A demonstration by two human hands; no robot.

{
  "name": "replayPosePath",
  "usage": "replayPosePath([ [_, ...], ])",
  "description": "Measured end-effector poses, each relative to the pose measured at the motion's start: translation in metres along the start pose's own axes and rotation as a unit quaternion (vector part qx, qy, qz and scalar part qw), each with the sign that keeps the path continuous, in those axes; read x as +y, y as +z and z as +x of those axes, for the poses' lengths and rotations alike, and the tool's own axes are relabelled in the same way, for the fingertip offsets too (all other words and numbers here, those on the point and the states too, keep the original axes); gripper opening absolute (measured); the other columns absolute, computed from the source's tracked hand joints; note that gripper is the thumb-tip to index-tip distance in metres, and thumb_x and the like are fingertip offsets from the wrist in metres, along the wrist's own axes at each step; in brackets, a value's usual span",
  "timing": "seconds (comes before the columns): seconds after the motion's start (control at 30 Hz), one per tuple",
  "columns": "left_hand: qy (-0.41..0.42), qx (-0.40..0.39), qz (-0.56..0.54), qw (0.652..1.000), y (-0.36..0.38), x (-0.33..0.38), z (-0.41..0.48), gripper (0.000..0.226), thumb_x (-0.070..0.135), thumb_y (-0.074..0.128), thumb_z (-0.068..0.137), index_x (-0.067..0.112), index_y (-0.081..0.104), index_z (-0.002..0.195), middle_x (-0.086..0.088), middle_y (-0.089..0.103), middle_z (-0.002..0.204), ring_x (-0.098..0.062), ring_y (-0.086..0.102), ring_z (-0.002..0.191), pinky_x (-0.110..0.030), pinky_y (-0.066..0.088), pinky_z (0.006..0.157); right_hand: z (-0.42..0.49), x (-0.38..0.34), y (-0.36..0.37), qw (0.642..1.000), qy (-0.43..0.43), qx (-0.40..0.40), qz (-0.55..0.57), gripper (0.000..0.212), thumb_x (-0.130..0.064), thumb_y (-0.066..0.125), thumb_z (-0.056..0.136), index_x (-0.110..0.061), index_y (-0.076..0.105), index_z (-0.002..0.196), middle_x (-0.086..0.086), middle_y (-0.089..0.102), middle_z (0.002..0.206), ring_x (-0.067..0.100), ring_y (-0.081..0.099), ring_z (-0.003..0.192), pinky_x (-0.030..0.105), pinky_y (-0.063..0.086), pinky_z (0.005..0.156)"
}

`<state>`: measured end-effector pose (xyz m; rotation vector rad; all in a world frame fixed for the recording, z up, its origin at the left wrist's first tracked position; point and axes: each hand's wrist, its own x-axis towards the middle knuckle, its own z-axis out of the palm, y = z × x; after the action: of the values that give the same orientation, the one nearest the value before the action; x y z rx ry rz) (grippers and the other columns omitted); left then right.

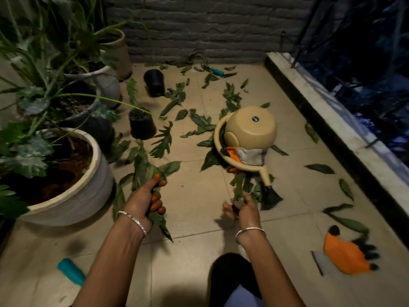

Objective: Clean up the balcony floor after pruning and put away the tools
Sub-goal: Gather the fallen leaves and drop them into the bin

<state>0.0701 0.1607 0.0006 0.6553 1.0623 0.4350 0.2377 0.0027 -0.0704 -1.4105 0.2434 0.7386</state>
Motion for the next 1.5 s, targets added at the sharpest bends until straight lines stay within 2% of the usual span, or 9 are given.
replayPosePath([
  [0.13, -0.004, -0.012, 0.012, 1.000, 0.013, -0.007, 0.004, 0.026, 0.035, 0.053, 0.097, 0.015, 0.056, 0.081, 0.007, 0.023, 0.039, -0.007, 0.022, 0.028, -0.013, 0.026, 0.035, 0.011, -0.024, -0.064, 0.997, 0.011, 0.059, -0.043, 0.024, 0.012, 0.045, 0.087, -0.007, 0.059, 0.092, 0.012, 0.063, 0.081, 0.028, 0.059, 0.071, 0.025, 0.048, 0.056],
  [0.23, -0.013, -0.006, 0.021, 1.000, 0.022, -0.012, 0.008, 0.026, 0.034, 0.054, 0.097, 0.014, 0.058, 0.081, 0.006, 0.025, 0.041, -0.007, 0.022, 0.030, -0.013, 0.027, 0.037, 0.018, -0.021, -0.098, 0.994, 0.021, 0.074, -0.074, 0.026, 0.016, 0.038, 0.080, 0.002, 0.057, 0.091, 0.016, 0.058, 0.072, 0.031, 0.056, 0.067, 0.034, 0.050, 0.064],
  [0.37, -0.024, 0.000, 0.037, 0.999, 0.033, -0.015, 0.007, 0.026, 0.033, 0.052, 0.098, 0.014, 0.058, 0.082, 0.007, 0.025, 0.040, -0.007, 0.023, 0.030, -0.015, 0.027, 0.037, 0.051, -0.002, -0.118, 0.981, 0.007, 0.076, -0.179, 0.011, -0.010, 0.049, 0.094, -0.004, 0.058, 0.098, 0.011, 0.065, 0.071, 0.025, 0.060, 0.062, 0.039, 0.052, 0.063],
  [0.67, -0.039, -0.003, 0.040, 0.998, 0.050, -0.020, 0.011, 0.024, 0.032, 0.054, 0.097, 0.014, 0.058, 0.084, 0.006, 0.026, 0.040, -0.007, 0.023, 0.029, -0.015, 0.027, 0.035, 0.122, 0.012, -0.055, 0.822, -0.159, 0.045, -0.545, 0.071, -0.043, 0.066, 0.087, -0.012, 0.034, 0.142, 0.014, 0.057, 0.124, 0.035, 0.057, 0.110, 0.043, 0.051, 0.090],
  [0.87, -0.029, -0.004, 0.052, 0.998, 0.050, -0.021, 0.011, 0.023, 0.033, 0.054, 0.097, 0.014, 0.058, 0.084, 0.006, 0.027, 0.042, -0.007, 0.024, 0.031, -0.016, 0.029, 0.035, 0.161, 0.026, -0.056, 0.782, -0.123, 0.100, -0.603, 0.072, -0.054, 0.053, 0.094, -0.024, 0.024, 0.152, 0.025, 0.020, 0.154, 0.043, 0.049, 0.124, 0.047, 0.046, 0.097],
  [1.03, -0.023, -0.002, 0.048, 0.999, 0.047, -0.018, 0.014, 0.023, 0.034, 0.054, 0.097, 0.015, 0.058, 0.085, 0.007, 0.027, 0.042, -0.007, 0.025, 0.031, -0.016, 0.030, 0.036, 0.170, 0.026, -0.061, 0.721, -0.184, 0.090, -0.662, 0.039, -0.021, 0.058, 0.094, -0.015, 0.046, 0.130, 0.022, 0.044, 0.135, 0.038, 0.057, 0.110, 0.042, 0.049, 0.090],
  [1.17, -0.025, -0.003, 0.042, 0.999, 0.042, -0.019, 0.012, 0.023, 0.034, 0.054, 0.097, 0.016, 0.058, 0.084, 0.007, 0.026, 0.042, -0.006, 0.024, 0.031, -0.016, 0.030, 0.036, 0.169, 0.027, -0.059, 0.743, -0.198, 0.081, -0.634, 0.025, -0.014, 0.050, 0.097, -0.006, 0.056, 0.119, 0.020, 0.054, 0.124, 0.036, 0.056, 0.111, 0.041, 0.046, 0.094],
  [1.3, -0.026, 0.007, 0.019, 0.999, 0.028, -0.016, 0.003, 0.023, 0.034, 0.054, 0.097, 0.015, 0.058, 0.085, 0.007, 0.026, 0.042, -0.006, 0.024, 0.030, -0.015, 0.030, 0.036, 0.144, 0.019, -0.061, 0.865, -0.120, 0.116, -0.474, 0.025, -0.021, 0.054, 0.098, -0.001, 0.059, 0.112, 0.020, 0.063, 0.109, 0.037, 0.060, 0.105, 0.038, 0.047, 0.087],
  [1.5, -0.022, 0.019, -0.037, 0.999, -0.003, -0.009, -0.028, 0.027, 0.035, 0.051, 0.098, 0.016, 0.055, 0.080, 0.007, 0.026, 0.039, -0.007, 0.023, 0.028, -0.017, 0.029, 0.033, 0.051, -0.012, -0.075, 0.947, -0.121, 0.096, -0.282, 0.023, -0.017, 0.045, 0.099, -0.004, 0.061, 0.090, 0.016, 0.060, 0.079, 0.028, 0.057, 0.069, 0.031, 0.043, 0.063],
])
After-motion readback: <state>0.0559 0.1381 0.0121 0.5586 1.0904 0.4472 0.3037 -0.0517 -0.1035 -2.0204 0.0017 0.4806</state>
